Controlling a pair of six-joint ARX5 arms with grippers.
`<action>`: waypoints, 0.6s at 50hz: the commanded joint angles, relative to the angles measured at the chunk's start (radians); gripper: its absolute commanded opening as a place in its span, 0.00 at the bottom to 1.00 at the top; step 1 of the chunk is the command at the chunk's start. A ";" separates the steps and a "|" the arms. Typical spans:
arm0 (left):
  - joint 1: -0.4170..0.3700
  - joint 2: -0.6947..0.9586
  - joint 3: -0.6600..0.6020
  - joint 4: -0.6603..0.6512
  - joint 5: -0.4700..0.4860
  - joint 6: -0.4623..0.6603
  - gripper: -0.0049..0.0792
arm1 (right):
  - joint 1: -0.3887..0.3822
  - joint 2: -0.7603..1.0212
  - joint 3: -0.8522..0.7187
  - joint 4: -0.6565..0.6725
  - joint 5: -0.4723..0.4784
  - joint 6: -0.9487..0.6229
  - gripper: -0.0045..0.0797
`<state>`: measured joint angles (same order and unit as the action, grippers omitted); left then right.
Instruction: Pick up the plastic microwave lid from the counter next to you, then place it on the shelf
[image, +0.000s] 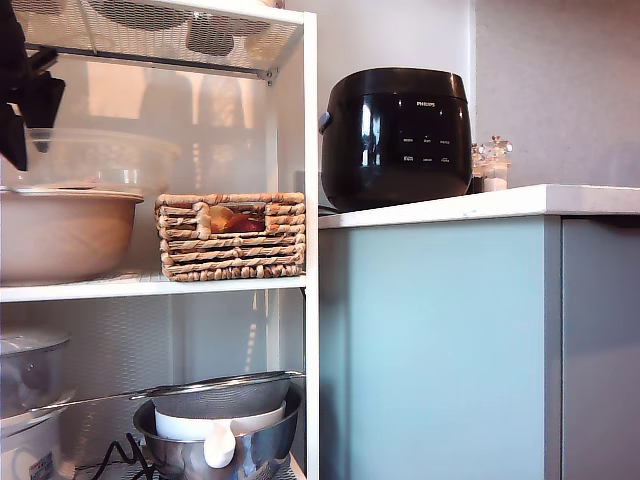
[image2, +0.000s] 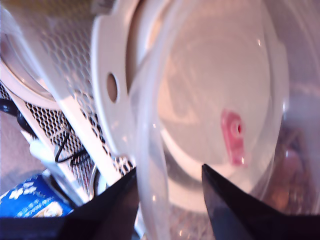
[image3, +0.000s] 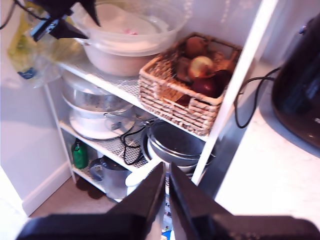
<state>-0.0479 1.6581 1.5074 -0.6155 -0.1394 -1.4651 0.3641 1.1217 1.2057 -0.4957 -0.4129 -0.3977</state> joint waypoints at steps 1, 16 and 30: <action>-0.008 -0.019 0.013 -0.014 0.015 0.008 0.47 | 0.013 -0.001 -0.006 0.002 -0.008 -0.003 0.04; -0.011 -0.077 0.013 -0.067 0.014 0.108 0.47 | 0.036 -0.001 -0.006 -0.003 -0.013 -0.003 0.04; -0.011 -0.136 0.013 -0.100 0.027 0.188 0.47 | 0.036 -0.001 -0.006 -0.003 -0.031 -0.003 0.04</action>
<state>-0.0566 1.5341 1.5074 -0.7124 -0.1196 -1.3071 0.3946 1.1217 1.2057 -0.5026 -0.4385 -0.3977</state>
